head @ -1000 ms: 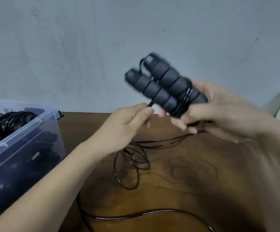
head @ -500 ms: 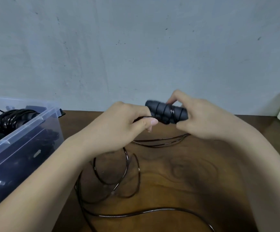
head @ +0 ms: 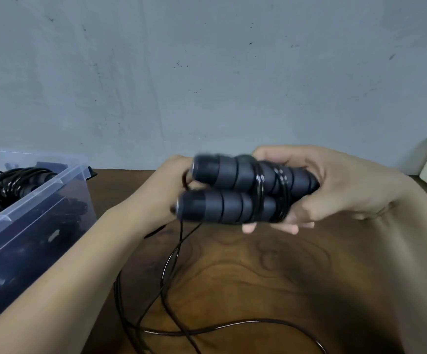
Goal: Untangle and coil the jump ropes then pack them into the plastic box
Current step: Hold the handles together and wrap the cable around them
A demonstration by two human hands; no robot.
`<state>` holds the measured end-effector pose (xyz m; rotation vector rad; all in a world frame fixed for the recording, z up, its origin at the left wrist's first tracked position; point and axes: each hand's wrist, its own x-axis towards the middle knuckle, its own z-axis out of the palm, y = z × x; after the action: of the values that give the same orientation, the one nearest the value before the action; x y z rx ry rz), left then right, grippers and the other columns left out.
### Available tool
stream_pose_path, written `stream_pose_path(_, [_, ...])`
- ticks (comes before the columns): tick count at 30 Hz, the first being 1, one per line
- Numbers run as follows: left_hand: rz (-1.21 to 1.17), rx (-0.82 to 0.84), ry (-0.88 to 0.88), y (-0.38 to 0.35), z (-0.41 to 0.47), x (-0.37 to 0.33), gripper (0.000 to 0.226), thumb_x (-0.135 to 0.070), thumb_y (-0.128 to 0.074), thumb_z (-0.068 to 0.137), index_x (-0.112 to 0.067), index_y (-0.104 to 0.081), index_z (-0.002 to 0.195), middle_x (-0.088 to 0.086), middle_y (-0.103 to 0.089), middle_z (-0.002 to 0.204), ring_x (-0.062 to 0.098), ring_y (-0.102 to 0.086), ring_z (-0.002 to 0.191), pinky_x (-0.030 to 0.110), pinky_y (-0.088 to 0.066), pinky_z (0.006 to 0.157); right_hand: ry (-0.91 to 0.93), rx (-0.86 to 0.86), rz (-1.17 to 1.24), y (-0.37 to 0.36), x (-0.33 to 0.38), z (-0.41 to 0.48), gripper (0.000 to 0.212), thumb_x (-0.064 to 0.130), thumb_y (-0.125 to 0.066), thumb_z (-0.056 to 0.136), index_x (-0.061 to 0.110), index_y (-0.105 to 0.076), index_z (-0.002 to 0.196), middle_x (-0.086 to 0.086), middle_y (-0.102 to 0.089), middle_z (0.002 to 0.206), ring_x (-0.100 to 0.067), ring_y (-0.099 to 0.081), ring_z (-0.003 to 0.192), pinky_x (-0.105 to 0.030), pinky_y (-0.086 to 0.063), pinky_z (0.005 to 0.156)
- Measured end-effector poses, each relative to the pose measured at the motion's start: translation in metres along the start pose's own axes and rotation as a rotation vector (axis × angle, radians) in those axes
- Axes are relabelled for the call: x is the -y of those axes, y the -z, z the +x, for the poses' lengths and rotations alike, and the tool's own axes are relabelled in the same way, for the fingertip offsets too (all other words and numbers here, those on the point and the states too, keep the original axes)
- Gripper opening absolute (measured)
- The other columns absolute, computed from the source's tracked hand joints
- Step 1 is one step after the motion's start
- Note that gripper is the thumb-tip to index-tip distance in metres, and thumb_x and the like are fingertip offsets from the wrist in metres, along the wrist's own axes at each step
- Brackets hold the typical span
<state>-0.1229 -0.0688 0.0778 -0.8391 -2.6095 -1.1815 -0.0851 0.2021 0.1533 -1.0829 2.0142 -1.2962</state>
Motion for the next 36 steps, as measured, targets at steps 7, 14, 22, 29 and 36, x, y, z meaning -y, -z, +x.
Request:
stream_pose_path(7, [-0.169, 0.09, 0.031, -0.04, -0.003, -0.031, 0.037, -0.049, -0.043, 0.109, -0.02, -0.061, 0.094, -0.011, -0.05, 0.062, 0.009, -0.044, 0.053, 0.023, -0.041, 0.056, 0.058, -0.477, -0.062, -0.009, 0.003, 0.011, 0.047, -0.021, -0.07, 0.075, -0.005, -0.05, 0.115, -0.019, -0.078, 0.09, -0.027, -0.056, 0.061, -0.031, -0.045, 0.053])
stream_pose_path(14, [-0.133, 0.211, 0.107, -0.032, -0.009, -0.045, 0.031, -0.037, -0.048, 0.112, -0.017, -0.056, 0.09, -0.009, -0.045, 0.055, 0.018, -0.041, 0.05, 0.033, -0.041, 0.054, -0.128, -0.932, -0.427, 0.01, -0.008, 0.012, 0.046, 0.017, -0.071, 0.077, 0.031, -0.043, 0.111, -0.007, -0.079, 0.084, -0.025, -0.064, 0.052, -0.04, -0.056, 0.059])
stream_pose_path(22, [0.295, 0.088, -0.012, 0.007, -0.01, -0.054, 0.03, -0.041, -0.056, 0.107, -0.028, -0.067, 0.083, -0.015, -0.059, 0.06, 0.006, -0.052, 0.054, 0.018, -0.036, 0.055, -0.323, -0.686, -0.777, 0.02, -0.037, 0.021, 0.037, 0.015, -0.074, 0.082, 0.031, -0.052, 0.107, -0.003, -0.063, 0.075, -0.022, -0.059, 0.066, -0.032, -0.047, 0.06])
stream_pose_path(29, [0.13, -0.062, -0.073, 0.023, -0.006, -0.04, 0.019, -0.041, -0.071, 0.097, -0.027, -0.071, 0.084, -0.005, -0.069, 0.072, 0.013, -0.059, 0.065, 0.028, -0.042, 0.062, -0.37, -0.13, -0.446, 0.001, -0.024, 0.017, 0.029, 0.004, -0.073, 0.084, 0.025, -0.06, 0.099, 0.0, -0.077, 0.084, -0.014, -0.063, 0.066, -0.031, -0.047, 0.058])
stream_pose_path(36, [0.021, -0.033, -0.088, 0.024, -0.001, -0.02, 0.043, -0.047, -0.066, 0.1, -0.01, -0.061, 0.078, 0.016, -0.057, 0.067, 0.035, -0.05, 0.065, 0.04, -0.041, 0.057, -0.188, -0.004, -0.176, 0.005, -0.004, 0.0, 0.036, -0.021, -0.061, 0.086, 0.007, -0.064, 0.107, -0.018, -0.076, 0.096, -0.025, -0.06, 0.07, -0.031, -0.041, 0.05])
